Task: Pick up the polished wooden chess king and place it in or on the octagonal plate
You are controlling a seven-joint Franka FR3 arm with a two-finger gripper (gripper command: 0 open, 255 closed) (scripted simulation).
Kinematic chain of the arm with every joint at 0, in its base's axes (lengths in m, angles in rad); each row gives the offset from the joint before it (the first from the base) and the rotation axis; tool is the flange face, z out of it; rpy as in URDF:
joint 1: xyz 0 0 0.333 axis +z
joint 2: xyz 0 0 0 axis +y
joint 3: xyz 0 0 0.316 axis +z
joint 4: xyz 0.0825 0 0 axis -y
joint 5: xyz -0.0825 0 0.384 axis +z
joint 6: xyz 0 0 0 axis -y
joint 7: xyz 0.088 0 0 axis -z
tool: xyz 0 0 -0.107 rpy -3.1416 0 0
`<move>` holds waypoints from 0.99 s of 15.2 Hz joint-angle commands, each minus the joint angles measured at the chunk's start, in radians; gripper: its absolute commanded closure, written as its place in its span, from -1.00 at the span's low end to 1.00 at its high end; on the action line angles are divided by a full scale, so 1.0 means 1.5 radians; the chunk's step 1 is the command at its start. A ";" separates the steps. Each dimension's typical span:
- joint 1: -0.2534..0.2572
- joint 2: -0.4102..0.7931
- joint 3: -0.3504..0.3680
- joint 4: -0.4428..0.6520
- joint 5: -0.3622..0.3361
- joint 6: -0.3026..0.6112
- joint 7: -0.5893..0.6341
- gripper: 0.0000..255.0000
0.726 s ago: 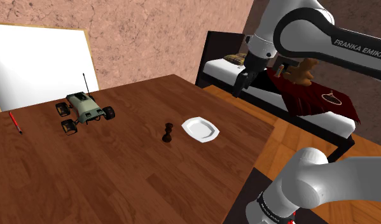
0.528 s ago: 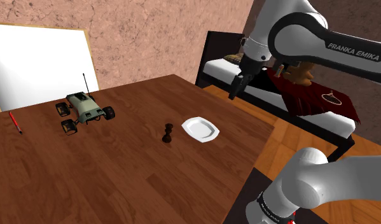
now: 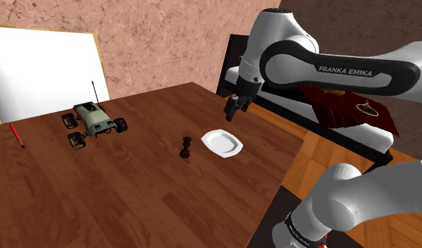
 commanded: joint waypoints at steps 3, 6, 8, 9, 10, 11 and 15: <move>0.000 0.070 0.044 -0.002 0.005 0.068 0.071 -1.00; -0.004 0.134 0.076 0.013 -0.002 0.111 0.124 -1.00; -0.007 0.180 0.097 0.028 -0.011 0.138 0.161 -1.00; -0.009 0.203 0.107 0.037 -0.017 0.151 0.180 -1.00; -0.010 0.228 0.116 0.047 -0.025 0.162 0.200 -1.00; -0.012 0.253 0.125 0.058 -0.034 0.173 0.220 -1.00; -0.013 0.331 0.149 0.097 -0.068 0.201 0.282 -1.00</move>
